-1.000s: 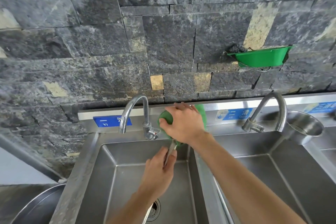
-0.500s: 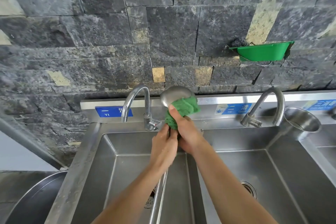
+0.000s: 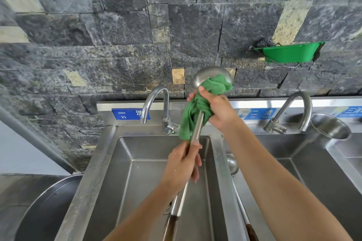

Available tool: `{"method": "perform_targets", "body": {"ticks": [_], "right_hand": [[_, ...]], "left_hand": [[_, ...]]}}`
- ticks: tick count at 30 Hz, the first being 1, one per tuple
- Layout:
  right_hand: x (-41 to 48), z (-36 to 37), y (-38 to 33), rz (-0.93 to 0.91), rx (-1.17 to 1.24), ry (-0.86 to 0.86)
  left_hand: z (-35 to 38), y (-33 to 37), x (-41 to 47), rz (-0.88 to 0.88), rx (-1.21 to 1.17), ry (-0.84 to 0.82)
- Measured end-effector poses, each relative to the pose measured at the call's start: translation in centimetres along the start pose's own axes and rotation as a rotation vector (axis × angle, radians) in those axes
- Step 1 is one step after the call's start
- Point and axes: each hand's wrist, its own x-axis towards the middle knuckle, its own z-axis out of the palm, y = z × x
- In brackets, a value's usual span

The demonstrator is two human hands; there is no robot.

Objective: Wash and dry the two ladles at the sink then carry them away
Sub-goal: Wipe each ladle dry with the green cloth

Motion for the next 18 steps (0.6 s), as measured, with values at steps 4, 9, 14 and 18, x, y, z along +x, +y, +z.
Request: {"method": "perform_targets", "body": {"ticks": [4,9,14,18], "right_hand": [[0.1,0.8,-0.8,-0.052,-0.068,0.038],[-2.9,2.0,3.6,0.076,-0.176,0.012],[-0.9,2.2,0.2,0.025,-0.114,0.046],[-0.8,3.5,-1.2,0.003,-0.205,0.067]], "left_hand": [[0.0,0.2,0.8,0.037,0.068,0.056],[-0.1,2.1,3.2,0.098,0.026,0.136],[0.5,0.6,1.3,0.075,0.002,0.105],[1.1,1.5,1.2,0.04,-0.064,0.131]]}}
